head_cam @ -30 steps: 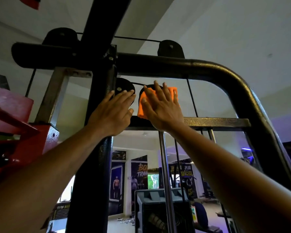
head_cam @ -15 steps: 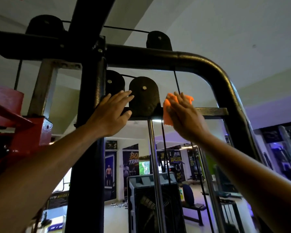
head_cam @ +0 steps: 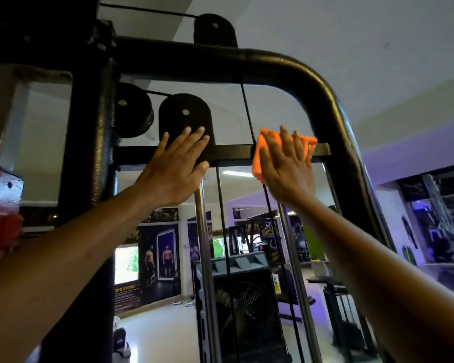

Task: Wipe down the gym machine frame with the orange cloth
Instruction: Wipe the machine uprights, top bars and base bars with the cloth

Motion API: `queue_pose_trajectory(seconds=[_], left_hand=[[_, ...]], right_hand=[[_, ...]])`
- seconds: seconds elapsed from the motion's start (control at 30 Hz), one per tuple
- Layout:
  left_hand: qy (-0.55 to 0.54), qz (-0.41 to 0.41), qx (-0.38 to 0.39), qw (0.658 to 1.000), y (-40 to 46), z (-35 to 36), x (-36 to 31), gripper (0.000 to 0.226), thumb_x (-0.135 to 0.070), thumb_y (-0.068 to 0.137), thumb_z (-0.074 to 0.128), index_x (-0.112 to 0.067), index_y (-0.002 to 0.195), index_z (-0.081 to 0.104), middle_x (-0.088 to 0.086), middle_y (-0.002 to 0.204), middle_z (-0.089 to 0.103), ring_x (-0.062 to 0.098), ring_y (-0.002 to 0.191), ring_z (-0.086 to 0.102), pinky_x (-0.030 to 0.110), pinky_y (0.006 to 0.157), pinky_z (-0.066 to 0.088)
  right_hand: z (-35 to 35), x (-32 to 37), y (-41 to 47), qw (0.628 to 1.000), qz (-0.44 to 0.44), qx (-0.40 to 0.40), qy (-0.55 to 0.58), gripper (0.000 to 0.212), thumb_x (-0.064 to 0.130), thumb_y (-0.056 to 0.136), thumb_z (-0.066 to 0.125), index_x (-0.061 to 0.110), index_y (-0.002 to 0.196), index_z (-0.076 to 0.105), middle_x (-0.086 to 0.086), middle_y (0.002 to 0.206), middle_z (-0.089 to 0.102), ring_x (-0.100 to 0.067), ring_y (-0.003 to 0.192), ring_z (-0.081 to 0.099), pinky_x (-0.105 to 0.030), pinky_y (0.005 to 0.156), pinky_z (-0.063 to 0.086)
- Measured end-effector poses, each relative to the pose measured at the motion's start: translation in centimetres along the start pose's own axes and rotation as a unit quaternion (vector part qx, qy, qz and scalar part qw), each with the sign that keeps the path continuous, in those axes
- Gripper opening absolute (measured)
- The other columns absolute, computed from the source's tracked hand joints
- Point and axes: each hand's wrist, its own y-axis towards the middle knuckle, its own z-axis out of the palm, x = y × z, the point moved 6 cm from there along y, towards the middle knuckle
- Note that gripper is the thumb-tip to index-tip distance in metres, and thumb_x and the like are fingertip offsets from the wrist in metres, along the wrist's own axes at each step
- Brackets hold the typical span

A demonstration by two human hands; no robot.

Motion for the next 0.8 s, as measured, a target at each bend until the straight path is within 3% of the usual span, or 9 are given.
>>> queue_pose_trajectory(seconds=[0.07,0.17,0.27,0.37,0.47,0.57,0.7,0.8], left_hand=[[0.009,-0.011,0.001,1.000,0.3,0.4,-0.8,0.068,-0.055,0.107,0.017,-0.034,0.172,0.012,-0.011,0.180,-0.002,0.010,0.165,-0.012,0.044,0.131,-0.015],[0.014,-0.020,-0.005,1.000,1.4,1.4,-3.0,0.068,-0.055,0.107,0.009,-0.036,0.171,0.012,-0.013,0.180,-0.002,0.010,0.165,-0.014,0.046,0.129,-0.019],[0.002,-0.021,-0.007,1.000,2.3,2.5,-4.3,0.067,-0.056,0.108,0.009,-0.035,0.172,0.010,-0.016,0.180,0.001,0.007,0.164,-0.016,0.045,0.129,-0.021],[0.002,-0.017,-0.009,1.000,2.4,3.3,-4.9,0.068,-0.057,0.109,0.011,-0.032,0.173,0.009,-0.016,0.180,0.001,0.003,0.163,-0.017,0.043,0.129,-0.022],[0.004,-0.021,-0.003,1.000,2.7,3.9,-6.3,0.070,-0.058,0.108,0.009,-0.032,0.173,0.004,-0.016,0.179,-0.002,0.003,0.162,-0.017,0.043,0.130,-0.022],[0.009,-0.020,-0.001,1.000,4.0,4.7,-8.2,0.072,-0.060,0.106,0.002,-0.034,0.173,0.000,-0.017,0.179,-0.006,0.002,0.162,-0.019,0.046,0.131,-0.019],[-0.021,-0.006,-0.001,1.000,5.6,5.3,-10.1,0.073,-0.062,0.105,0.001,-0.033,0.173,0.004,-0.016,0.179,-0.002,0.002,0.163,-0.014,0.046,0.131,-0.018],[-0.042,0.004,0.024,0.999,6.1,5.6,-11.3,0.074,-0.063,0.104,0.002,-0.035,0.173,0.008,-0.018,0.179,-0.001,0.002,0.163,-0.013,0.048,0.131,-0.019]], right_hand=[[0.5,1.2,0.0,1.000,0.016,-0.003,0.012,0.064,0.067,0.111,0.009,0.047,0.172,0.000,0.003,0.182,-0.012,-0.030,0.167,-0.016,-0.066,0.131,-0.011],[1.7,4.5,-1.0,0.995,-0.096,-0.002,-0.007,0.064,0.063,0.113,0.014,0.044,0.173,0.000,0.004,0.182,-0.015,-0.027,0.167,-0.019,-0.056,0.131,-0.018],[0.7,1.7,-0.6,0.985,-0.170,0.027,-0.019,0.062,0.062,0.115,0.016,0.046,0.172,0.000,0.008,0.182,-0.009,-0.023,0.168,-0.014,-0.061,0.135,0.000],[-1.3,-5.4,0.6,0.996,-0.081,0.038,-0.009,0.062,0.068,0.113,0.011,0.050,0.171,-0.002,0.012,0.182,-0.007,-0.020,0.168,-0.012,-0.063,0.134,0.010],[-2.5,-7.5,0.8,0.999,-0.005,0.035,0.003,0.063,0.069,0.112,0.006,0.048,0.171,-0.001,0.010,0.182,-0.010,-0.021,0.166,-0.017,-0.064,0.134,0.000],[-1.8,-3.2,0.1,0.997,-0.060,0.045,-0.010,0.063,0.065,0.113,0.008,0.044,0.172,-0.002,0.008,0.181,-0.016,-0.023,0.165,-0.025,-0.057,0.131,-0.018],[-2.2,-4.2,-0.2,0.988,-0.138,0.064,-0.028,0.061,0.066,0.115,0.013,0.048,0.171,-0.003,0.013,0.181,-0.010,-0.017,0.166,-0.020,-0.055,0.136,-0.003],[-4.3,-8.9,1.0,0.993,-0.080,0.054,-0.070,0.060,0.065,0.114,0.012,0.049,0.171,0.001,0.010,0.181,-0.005,-0.018,0.166,-0.017,-0.057,0.136,0.003]])
